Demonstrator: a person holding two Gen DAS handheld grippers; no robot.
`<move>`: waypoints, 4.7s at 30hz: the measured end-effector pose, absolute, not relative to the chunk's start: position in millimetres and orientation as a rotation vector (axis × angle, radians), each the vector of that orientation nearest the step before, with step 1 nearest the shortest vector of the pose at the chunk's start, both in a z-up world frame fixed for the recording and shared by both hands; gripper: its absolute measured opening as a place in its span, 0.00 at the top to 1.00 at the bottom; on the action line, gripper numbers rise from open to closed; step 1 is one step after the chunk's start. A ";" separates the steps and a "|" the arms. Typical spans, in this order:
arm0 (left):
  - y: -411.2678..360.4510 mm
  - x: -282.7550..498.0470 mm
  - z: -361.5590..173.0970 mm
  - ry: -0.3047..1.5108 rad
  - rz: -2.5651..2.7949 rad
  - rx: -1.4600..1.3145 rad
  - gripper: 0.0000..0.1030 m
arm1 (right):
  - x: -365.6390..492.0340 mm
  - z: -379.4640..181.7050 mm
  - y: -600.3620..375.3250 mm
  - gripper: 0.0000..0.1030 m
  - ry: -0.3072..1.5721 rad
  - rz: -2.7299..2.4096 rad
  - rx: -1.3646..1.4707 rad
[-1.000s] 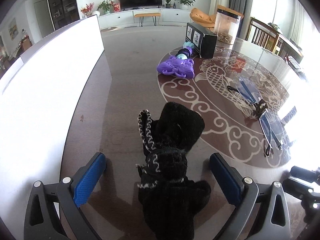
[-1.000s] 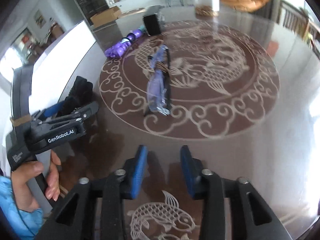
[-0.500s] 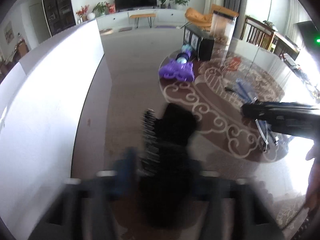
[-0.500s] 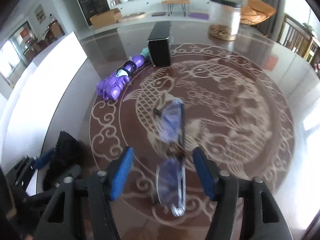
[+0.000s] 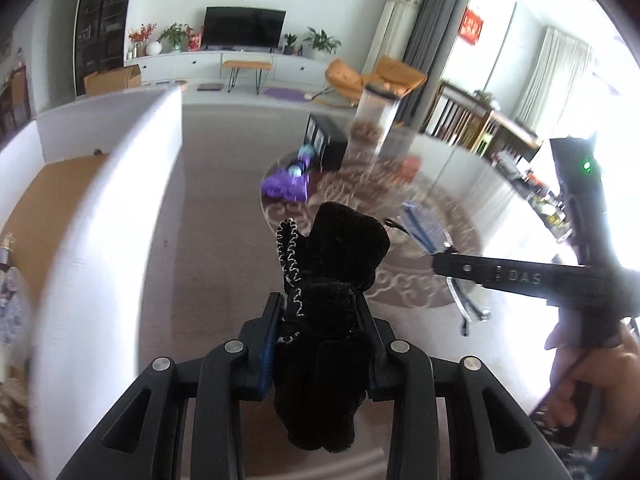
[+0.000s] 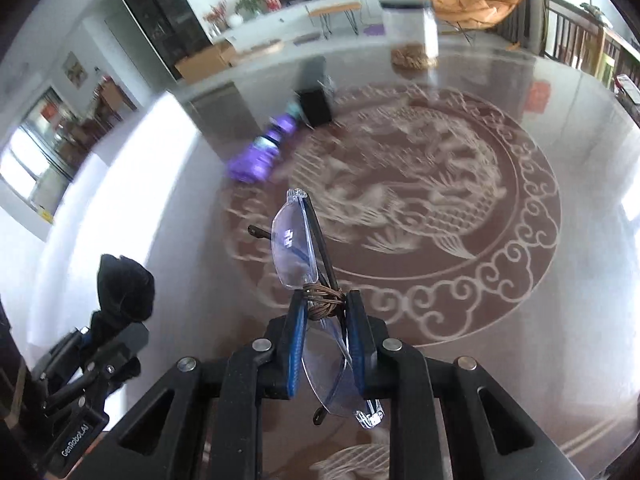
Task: Organize objects
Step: 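Carry the pouch and glasses into the cardboard tray, open both grippers, then return both tools to the table above the purple toy and soap box, then grasp the purple toy wand by its handle with the left gripper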
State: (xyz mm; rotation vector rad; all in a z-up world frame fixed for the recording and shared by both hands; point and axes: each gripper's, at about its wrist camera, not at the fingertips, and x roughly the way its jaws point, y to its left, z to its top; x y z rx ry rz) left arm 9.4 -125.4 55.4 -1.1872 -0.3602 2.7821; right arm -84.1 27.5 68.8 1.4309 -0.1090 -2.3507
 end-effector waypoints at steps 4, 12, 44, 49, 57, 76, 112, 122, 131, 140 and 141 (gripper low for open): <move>-167.9 38.1 102.1 -0.392 2.863 -1.080 0.68 | -65.2 118.4 -20.2 0.80 -0.092 -2.310 1.277; -302.6 83.1 122.0 -0.350 3.180 -1.213 0.68 | -21.8 174.1 -164.2 0.80 -0.115 -2.038 1.089; -317.9 71.0 123.7 -0.367 3.366 -1.329 0.06 | -45.0 34.6 9.3 0.07 0.106 -2.674 1.162; -266.1 51.0 133.1 -0.297 3.268 -1.262 0.06 | -45.0 16.3 64.1 0.07 -0.024 -2.761 1.234; -193.0 35.5 135.9 -0.223 3.117 -1.209 0.06 | -46.4 20.4 70.6 0.07 -0.036 -2.762 1.236; -119.3 -4.8 98.4 -0.057 2.861 -1.384 0.07 | -53.8 6.2 70.8 0.07 -0.053 -2.704 1.333; -99.5 -241.0 7.6 0.255 2.711 -1.602 0.07 | -57.4 3.6 63.8 0.00 -0.005 -2.677 1.357; -132.6 -284.3 -31.0 -0.088 2.820 -1.629 0.00 | -58.3 3.8 63.6 0.00 -0.006 -2.674 1.355; -161.6 -243.0 -22.9 -0.196 2.999 -1.535 0.81 | -58.0 3.1 62.3 0.00 0.021 -2.676 1.366; -141.5 -149.0 -25.2 -0.230 3.009 -1.561 0.81 | -57.3 3.0 61.8 0.00 0.025 -2.676 1.368; -138.1 -137.1 -25.5 -0.215 3.005 -1.561 0.81 | -57.3 3.0 61.7 0.00 0.025 -2.676 1.368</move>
